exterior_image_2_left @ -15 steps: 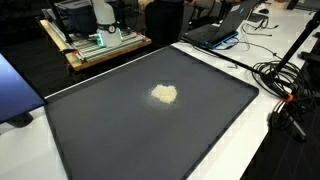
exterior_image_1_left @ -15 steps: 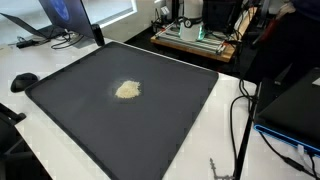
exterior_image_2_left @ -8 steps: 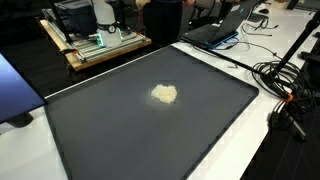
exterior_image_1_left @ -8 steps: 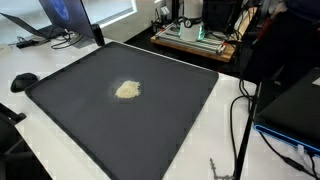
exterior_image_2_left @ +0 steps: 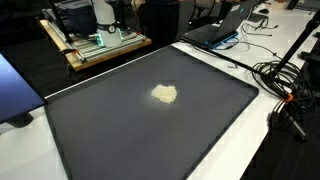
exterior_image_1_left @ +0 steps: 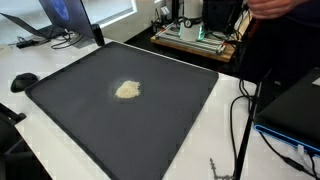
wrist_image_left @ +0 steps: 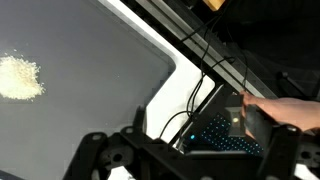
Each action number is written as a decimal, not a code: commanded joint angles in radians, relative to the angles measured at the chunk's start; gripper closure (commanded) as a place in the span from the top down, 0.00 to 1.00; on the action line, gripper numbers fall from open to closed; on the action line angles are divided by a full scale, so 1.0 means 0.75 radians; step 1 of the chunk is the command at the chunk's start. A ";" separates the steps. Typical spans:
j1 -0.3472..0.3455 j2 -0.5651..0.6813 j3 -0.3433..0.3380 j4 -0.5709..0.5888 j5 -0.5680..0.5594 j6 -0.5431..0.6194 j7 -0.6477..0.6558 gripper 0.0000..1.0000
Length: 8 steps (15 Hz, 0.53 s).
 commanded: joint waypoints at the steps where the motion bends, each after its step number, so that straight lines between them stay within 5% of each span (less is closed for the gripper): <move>1: 0.027 0.049 0.008 0.069 0.030 0.014 -0.085 1.00; 6: 0.042 0.102 0.002 0.132 0.039 -0.008 -0.186 0.99; 7: 0.041 0.111 0.001 0.143 0.038 -0.007 -0.204 0.93; 8: 0.039 0.121 0.003 0.153 0.037 -0.008 -0.214 0.76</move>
